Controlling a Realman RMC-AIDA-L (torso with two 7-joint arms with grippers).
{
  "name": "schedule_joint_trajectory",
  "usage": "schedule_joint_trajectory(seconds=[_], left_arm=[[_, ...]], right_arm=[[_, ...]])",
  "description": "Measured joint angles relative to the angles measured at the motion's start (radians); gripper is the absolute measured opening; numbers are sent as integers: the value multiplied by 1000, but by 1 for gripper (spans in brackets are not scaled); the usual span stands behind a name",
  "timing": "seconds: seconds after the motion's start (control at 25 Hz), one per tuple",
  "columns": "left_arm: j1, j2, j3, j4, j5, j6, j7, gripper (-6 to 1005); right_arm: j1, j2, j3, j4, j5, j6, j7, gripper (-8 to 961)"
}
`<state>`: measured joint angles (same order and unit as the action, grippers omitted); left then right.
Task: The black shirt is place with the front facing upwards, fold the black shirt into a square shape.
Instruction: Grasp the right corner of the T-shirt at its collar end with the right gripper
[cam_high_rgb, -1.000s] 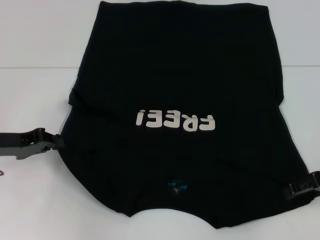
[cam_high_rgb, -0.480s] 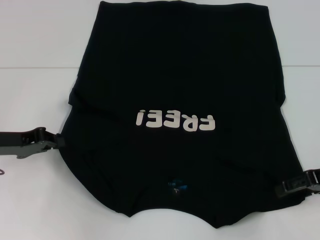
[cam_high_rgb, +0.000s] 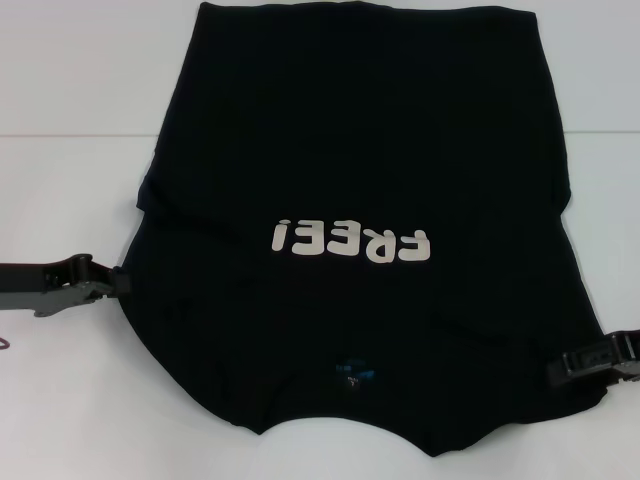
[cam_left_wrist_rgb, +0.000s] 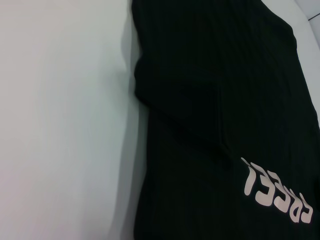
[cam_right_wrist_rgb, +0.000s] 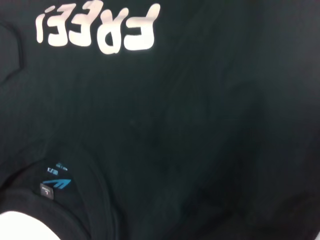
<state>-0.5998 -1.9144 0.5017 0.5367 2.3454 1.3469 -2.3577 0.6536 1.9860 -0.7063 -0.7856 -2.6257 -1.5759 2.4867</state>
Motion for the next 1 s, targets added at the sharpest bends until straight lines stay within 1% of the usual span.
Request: schedule_joint_trajectory(seconds=[0.24,0.48,0.64,0.92,1.0], left_arm=[[-1,0,0,0,0,0,0,12],[-1,0,0,0,0,3,-2,11],[-1,0,0,0,-2,4,-4,11],[-4,0,1,0,-8,5,-4,11],[-6,0,1,0,-9,5,-4,11]], right_arm=[[3,0,0,17,0,10,-11,911],[-2,9,-1,6,-2,27,-31,911],[2,9,-3,6,-4,27,-32,711],[4,1,-4,13,-5,29,-32,490],[4,1,-4,13,-5,29,-32,392]])
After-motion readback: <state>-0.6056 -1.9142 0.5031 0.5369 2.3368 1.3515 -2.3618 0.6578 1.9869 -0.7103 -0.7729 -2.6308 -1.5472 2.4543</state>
